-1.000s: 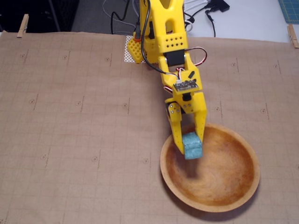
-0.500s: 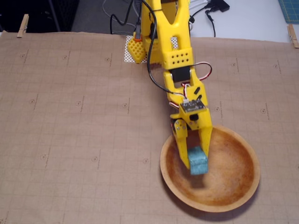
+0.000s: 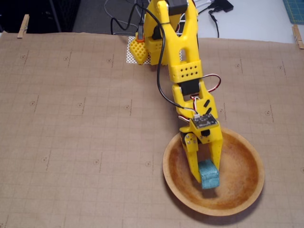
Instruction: Grasp a blue block and put it in the bowl.
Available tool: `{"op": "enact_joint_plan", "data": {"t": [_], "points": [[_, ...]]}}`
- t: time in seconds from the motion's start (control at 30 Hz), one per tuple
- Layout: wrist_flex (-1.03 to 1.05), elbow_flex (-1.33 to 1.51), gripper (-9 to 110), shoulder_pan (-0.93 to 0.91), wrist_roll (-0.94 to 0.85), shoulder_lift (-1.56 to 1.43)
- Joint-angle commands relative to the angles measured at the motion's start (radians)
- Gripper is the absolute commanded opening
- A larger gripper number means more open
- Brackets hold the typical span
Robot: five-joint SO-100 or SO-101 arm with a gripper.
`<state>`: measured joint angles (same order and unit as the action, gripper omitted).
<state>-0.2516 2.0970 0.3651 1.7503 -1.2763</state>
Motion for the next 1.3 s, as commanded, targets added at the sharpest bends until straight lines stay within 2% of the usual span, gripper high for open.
{"op": "enact_joint_plan", "data": {"t": [0.0, 1.27], "points": [[-0.034, -0.080, -1, 0.008, -0.012, 0.000], [-0.029, -0.084, -1, 0.057, -0.012, 0.124]]}}
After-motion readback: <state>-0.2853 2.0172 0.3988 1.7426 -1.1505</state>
